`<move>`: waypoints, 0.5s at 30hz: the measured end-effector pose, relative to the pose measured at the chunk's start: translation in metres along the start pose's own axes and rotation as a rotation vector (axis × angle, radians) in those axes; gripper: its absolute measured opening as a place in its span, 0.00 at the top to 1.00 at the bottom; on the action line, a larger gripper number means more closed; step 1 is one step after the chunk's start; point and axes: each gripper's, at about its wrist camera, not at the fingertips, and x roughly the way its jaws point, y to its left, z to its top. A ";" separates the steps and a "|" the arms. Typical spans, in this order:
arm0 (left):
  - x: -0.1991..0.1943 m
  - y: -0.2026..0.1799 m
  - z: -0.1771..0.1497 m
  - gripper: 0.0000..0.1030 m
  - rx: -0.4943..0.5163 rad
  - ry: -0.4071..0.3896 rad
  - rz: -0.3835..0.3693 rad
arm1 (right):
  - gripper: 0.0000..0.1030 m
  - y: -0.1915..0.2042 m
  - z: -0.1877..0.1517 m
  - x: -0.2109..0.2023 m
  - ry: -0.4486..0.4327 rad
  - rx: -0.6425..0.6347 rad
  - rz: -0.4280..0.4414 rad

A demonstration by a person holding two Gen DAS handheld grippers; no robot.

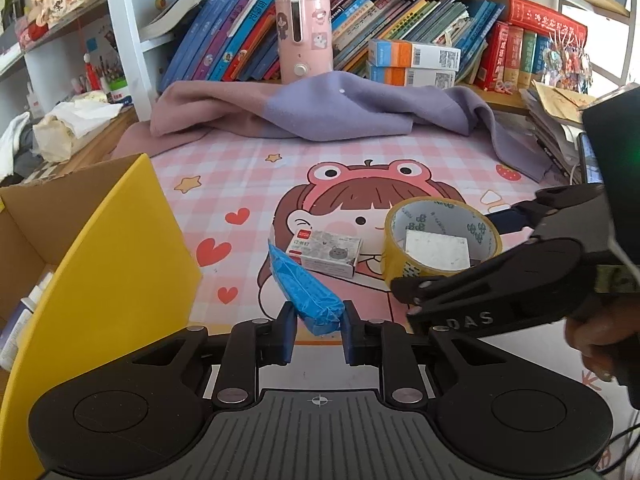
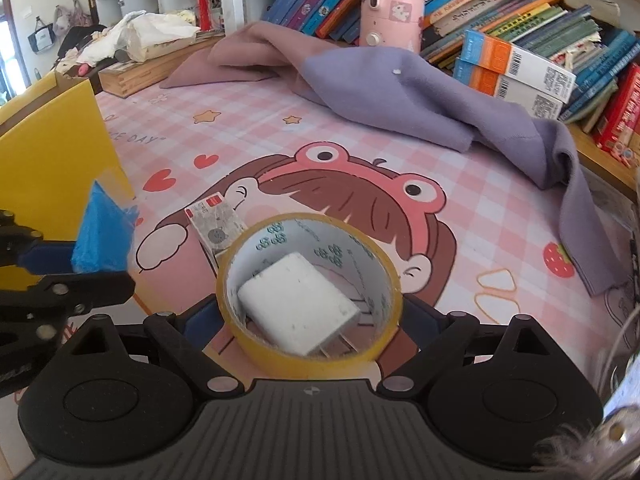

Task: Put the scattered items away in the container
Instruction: 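Grasp the blue wrapped item with the left tool while the right tool grasps the tape roll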

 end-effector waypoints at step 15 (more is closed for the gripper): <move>-0.027 0.001 -0.004 0.80 0.008 -0.046 0.005 | 0.17 0.009 0.004 -0.010 -0.044 -0.038 -0.015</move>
